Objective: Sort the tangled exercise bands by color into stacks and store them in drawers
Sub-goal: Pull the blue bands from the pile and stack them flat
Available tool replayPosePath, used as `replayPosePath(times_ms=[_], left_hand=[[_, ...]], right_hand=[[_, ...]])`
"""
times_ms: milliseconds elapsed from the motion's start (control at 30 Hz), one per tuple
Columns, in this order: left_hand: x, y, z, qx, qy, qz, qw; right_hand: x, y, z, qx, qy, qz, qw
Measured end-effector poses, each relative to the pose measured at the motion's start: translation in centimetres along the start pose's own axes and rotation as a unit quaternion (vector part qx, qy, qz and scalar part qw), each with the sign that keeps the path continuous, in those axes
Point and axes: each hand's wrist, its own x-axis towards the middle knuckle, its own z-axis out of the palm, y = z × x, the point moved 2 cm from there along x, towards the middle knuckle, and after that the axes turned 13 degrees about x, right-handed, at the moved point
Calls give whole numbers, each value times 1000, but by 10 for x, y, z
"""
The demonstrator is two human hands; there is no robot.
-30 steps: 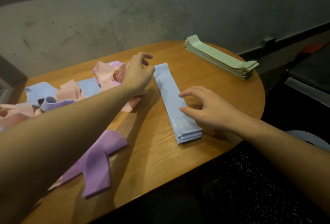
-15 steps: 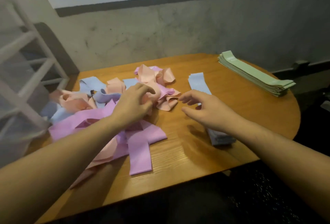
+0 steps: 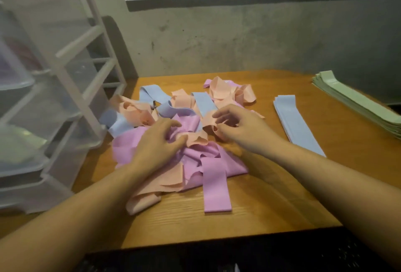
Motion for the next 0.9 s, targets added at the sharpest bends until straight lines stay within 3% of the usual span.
replayPosePath(times_ms=[333,533,633,900], left_hand=[[-3,-8,9,-29,29,-15,999],[-2,-15,13,-61,23,-50,997],[-2,-18,14,-76,15,-64,995],[-6,-10,6,-92,18,-56,994]], right_hand=[[81,-11,63,-20,-13,-70,997],[111,8,97,-12,-2,24,1000],[101,16,105,-32,-2,26,999],[58,6,85,213,60,56,974]])
